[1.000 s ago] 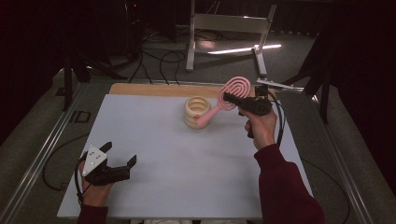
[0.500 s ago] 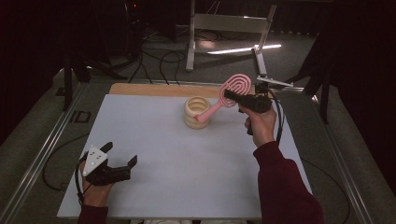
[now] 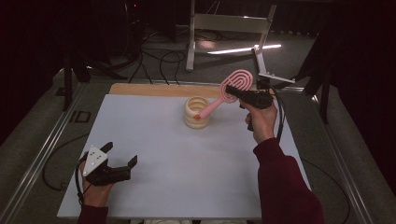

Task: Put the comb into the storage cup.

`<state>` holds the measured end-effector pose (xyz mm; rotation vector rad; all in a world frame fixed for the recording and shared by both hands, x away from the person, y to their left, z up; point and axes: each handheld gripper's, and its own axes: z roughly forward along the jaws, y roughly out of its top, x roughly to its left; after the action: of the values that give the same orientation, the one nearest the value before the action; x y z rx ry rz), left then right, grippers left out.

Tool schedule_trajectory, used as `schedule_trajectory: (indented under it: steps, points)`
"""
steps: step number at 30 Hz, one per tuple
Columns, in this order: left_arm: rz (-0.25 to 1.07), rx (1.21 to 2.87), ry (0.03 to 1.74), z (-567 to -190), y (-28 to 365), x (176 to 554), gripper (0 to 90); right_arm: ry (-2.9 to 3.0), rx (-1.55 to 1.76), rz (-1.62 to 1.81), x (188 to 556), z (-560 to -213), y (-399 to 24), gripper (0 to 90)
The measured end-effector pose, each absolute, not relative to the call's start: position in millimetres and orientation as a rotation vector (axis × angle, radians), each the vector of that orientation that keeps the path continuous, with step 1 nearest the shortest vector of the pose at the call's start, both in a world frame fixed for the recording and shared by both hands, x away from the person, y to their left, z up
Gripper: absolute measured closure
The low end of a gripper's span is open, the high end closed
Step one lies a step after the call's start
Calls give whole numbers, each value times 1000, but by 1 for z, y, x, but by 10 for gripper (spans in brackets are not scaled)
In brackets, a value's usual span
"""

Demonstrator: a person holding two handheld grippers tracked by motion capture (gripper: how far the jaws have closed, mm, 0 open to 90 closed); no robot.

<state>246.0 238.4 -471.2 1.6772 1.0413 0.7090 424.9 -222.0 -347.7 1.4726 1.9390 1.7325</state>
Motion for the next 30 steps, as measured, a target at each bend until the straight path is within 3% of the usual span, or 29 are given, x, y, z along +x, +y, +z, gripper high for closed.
schedule_trajectory:
  steps: [30]
  points:
    - [703,1680,1040,-472,237,246,5,1840,1529,1678,448,-343,-225,637]
